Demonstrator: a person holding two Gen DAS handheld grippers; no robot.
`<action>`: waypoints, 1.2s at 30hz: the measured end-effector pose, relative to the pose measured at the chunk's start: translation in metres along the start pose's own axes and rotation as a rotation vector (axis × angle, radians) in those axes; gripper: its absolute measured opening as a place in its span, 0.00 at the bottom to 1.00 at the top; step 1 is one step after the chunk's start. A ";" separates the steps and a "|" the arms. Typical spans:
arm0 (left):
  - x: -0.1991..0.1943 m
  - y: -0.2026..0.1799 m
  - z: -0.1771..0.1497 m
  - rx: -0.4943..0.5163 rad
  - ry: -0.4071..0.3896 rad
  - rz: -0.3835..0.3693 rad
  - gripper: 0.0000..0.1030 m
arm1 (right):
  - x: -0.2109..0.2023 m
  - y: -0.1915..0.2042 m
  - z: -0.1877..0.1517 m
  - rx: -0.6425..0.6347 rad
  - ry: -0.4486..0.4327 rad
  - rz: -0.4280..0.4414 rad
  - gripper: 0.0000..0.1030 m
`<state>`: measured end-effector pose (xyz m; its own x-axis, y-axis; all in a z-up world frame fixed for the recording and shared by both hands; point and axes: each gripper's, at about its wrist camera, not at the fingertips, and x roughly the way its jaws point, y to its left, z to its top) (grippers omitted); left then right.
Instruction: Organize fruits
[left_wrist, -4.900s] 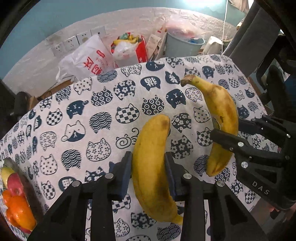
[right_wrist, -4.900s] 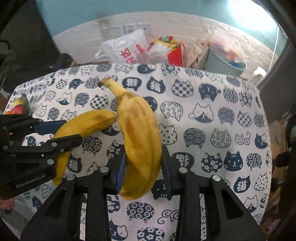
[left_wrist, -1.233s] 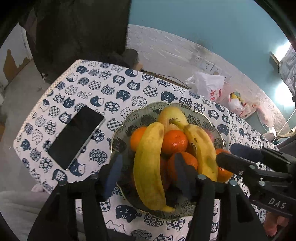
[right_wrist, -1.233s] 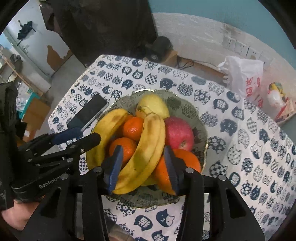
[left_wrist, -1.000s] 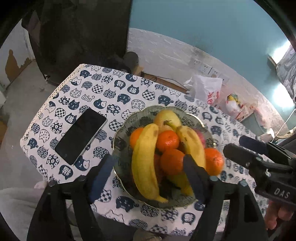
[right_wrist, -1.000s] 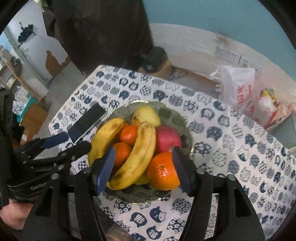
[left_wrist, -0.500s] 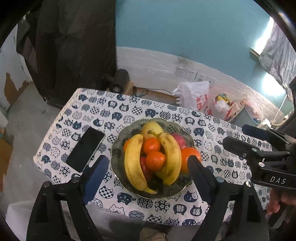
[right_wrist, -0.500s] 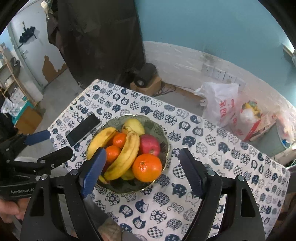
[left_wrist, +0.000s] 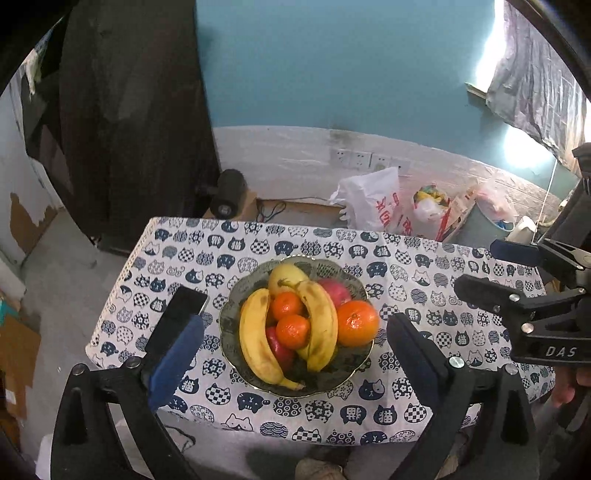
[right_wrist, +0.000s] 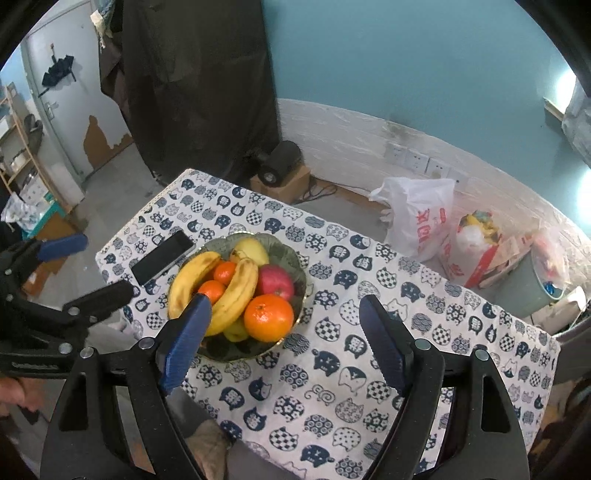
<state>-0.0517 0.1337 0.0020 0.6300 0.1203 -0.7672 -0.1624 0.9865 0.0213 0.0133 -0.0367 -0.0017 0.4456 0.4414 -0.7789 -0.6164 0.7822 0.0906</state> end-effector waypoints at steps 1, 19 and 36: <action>-0.002 -0.002 0.000 0.008 -0.003 0.000 0.97 | -0.001 -0.001 -0.001 -0.005 -0.003 -0.008 0.79; 0.000 -0.032 0.006 0.056 0.026 -0.013 0.97 | -0.010 -0.024 -0.008 0.019 -0.015 -0.022 0.79; 0.001 -0.042 0.006 0.065 0.041 -0.021 0.97 | -0.007 -0.027 -0.012 0.011 -0.004 -0.025 0.79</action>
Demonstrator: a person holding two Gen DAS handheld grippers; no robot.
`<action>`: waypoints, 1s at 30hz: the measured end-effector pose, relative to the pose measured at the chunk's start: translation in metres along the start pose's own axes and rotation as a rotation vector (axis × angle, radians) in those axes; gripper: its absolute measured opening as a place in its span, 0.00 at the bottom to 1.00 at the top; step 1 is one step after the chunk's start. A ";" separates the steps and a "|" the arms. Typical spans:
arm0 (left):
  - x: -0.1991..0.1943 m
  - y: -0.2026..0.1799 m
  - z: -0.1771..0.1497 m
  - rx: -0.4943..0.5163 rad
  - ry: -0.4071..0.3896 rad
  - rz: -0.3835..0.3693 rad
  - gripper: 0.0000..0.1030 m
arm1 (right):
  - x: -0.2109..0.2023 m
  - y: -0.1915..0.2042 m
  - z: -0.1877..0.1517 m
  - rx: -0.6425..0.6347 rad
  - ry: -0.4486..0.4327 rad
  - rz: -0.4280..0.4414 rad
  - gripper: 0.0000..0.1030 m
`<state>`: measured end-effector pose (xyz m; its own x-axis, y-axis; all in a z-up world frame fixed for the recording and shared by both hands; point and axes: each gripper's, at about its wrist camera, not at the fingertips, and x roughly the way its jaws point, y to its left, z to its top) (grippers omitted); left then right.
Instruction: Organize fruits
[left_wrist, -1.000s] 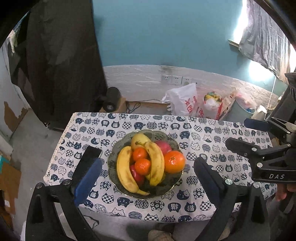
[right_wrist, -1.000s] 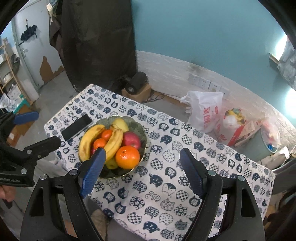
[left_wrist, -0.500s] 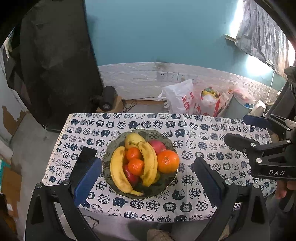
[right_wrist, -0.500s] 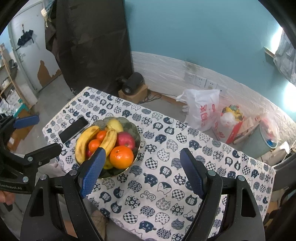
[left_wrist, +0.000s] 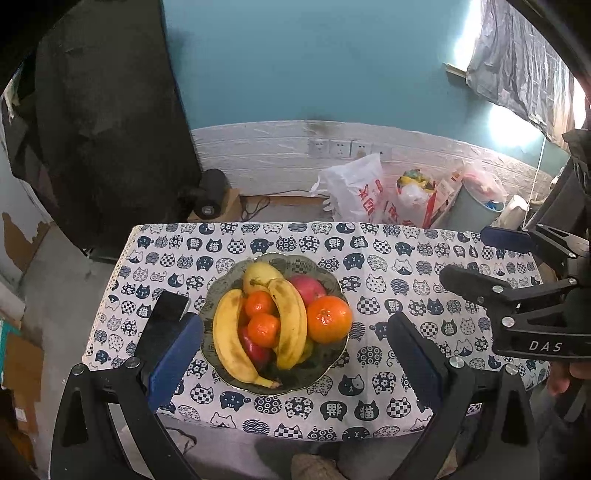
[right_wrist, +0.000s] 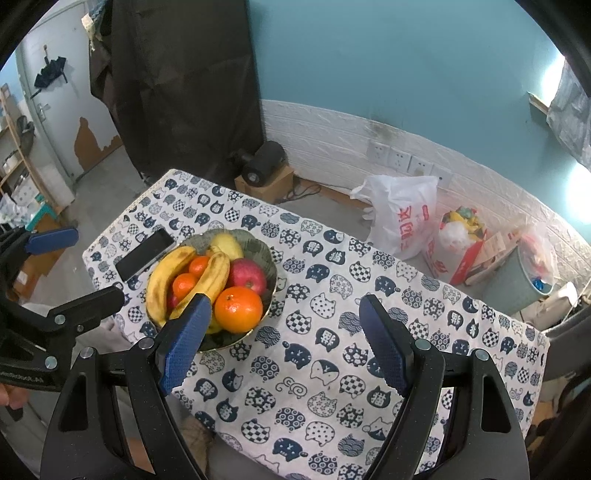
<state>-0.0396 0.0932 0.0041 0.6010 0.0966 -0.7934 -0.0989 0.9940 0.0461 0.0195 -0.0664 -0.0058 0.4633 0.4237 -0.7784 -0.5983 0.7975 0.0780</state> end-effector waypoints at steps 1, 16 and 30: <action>0.000 0.000 0.000 -0.001 0.000 0.000 0.97 | 0.000 0.000 0.000 0.002 -0.001 -0.001 0.79; 0.000 0.002 -0.001 -0.013 0.009 -0.010 0.97 | 0.001 -0.001 -0.001 -0.002 0.004 -0.001 0.79; 0.003 0.003 -0.003 -0.026 0.031 0.001 0.97 | 0.002 -0.003 -0.003 -0.005 0.008 -0.001 0.79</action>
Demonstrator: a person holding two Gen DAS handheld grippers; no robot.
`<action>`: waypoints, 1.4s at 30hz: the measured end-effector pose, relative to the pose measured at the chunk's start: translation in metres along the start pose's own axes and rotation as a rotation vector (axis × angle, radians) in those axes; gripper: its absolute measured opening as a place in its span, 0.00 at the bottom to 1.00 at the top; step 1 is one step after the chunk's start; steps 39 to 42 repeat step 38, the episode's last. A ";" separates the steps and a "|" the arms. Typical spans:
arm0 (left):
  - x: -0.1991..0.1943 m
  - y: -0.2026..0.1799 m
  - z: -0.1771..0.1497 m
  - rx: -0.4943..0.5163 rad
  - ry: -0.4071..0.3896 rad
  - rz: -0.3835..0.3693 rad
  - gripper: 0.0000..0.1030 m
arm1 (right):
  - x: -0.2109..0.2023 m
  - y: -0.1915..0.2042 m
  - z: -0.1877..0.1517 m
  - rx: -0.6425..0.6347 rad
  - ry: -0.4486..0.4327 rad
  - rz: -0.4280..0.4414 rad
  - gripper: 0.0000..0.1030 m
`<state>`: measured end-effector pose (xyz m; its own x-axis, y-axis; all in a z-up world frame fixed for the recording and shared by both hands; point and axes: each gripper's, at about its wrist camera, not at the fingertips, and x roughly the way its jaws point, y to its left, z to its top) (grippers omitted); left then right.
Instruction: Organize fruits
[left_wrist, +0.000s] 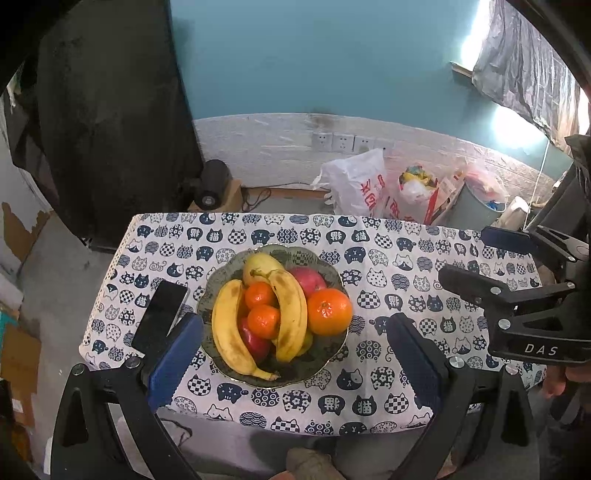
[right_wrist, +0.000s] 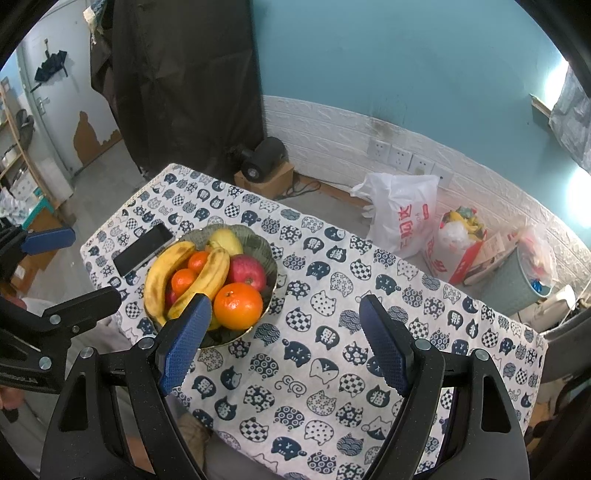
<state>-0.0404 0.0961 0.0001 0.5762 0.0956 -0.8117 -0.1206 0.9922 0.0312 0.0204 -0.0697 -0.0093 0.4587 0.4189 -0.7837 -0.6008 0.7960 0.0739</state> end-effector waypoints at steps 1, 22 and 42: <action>0.000 0.000 0.000 0.000 -0.001 0.000 0.97 | 0.000 0.001 0.000 0.000 0.000 0.000 0.79; 0.000 -0.002 0.000 0.003 0.009 -0.009 0.97 | 0.001 -0.001 -0.002 -0.008 0.007 -0.002 0.79; 0.002 -0.001 -0.001 -0.006 0.020 -0.023 0.97 | 0.001 -0.003 -0.002 -0.012 0.013 -0.007 0.79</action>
